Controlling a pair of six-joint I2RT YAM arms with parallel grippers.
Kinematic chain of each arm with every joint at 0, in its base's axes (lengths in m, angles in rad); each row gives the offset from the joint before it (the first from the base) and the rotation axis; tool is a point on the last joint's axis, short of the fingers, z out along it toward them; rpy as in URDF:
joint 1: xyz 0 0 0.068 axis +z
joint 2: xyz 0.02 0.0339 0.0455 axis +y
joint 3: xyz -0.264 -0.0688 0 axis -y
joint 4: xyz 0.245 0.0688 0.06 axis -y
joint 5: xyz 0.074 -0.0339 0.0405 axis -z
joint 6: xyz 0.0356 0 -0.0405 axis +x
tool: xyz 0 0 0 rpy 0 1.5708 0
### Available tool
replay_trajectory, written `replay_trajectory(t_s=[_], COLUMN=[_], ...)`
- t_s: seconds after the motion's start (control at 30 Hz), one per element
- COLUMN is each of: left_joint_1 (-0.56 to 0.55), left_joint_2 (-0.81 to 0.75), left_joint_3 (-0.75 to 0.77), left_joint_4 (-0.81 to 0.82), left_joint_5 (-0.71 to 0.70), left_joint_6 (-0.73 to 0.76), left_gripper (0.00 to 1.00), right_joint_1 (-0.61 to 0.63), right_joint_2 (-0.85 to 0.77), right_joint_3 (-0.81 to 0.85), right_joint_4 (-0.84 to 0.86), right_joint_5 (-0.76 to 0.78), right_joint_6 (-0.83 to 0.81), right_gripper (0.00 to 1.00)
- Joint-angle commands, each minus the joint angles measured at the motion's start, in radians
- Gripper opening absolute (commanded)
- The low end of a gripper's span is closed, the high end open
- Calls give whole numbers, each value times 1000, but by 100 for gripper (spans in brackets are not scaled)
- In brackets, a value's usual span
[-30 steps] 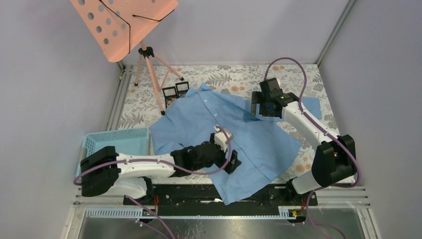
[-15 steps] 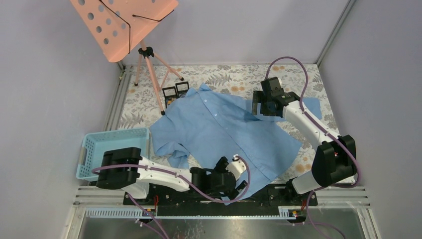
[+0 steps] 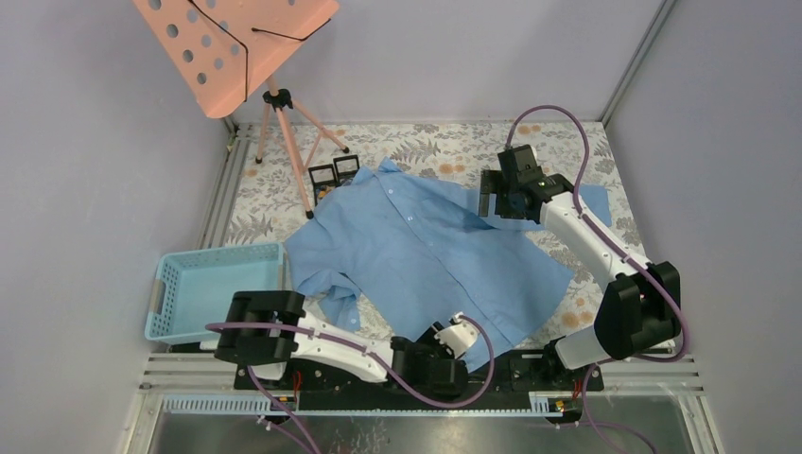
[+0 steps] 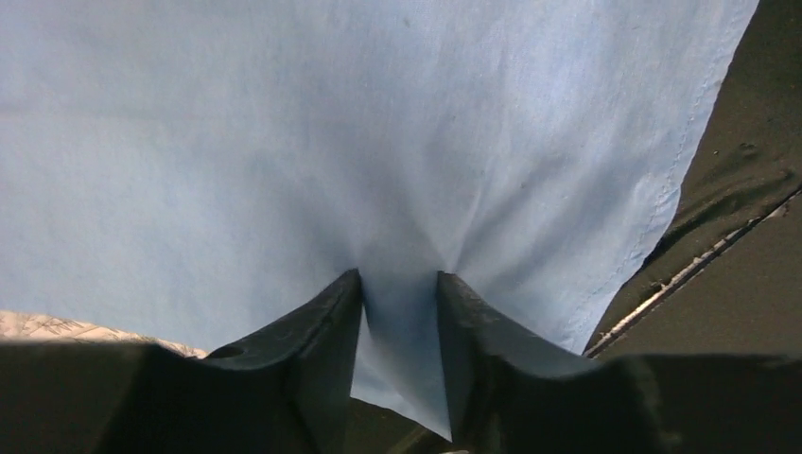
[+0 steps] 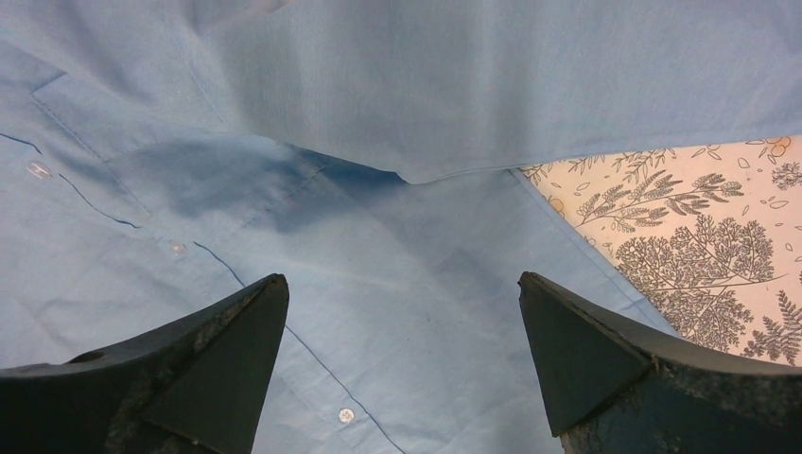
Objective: Pin the brooch onto the clothing
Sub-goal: Flatten out the clothes at the center of the board.
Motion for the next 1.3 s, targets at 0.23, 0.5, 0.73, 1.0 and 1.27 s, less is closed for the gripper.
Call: replay_trajectory(t_s=[0.23,0.5,0.73,1.0,1.27], left_joint_1=[-20,-62,-97,-147,-181], left_joint_2=[-137,-298,-457,-575,-647], left_joint_3=[-108,-180,-216,-235,-260], left_joint_4=[-84,-191,-265,-252,-230], left_joint_5=[49,145,212,287,374], left_joint_6=[-156,-281,-335,-267,-249], left_gripper=[0,0,0,0,0], right_joint_1=[-12,-33,-88,-115,-118], right_joint_2=[57,306,492,609,705], right_joint_3=[88,277,450,531,608], right_joint_4=[17,-14,-96,-147,-190], right_joint_5=[40,71,32,-17,-45], right_joint_6=[-35,-63,-48,16,50], right_gripper=[100,100,99,98,98])
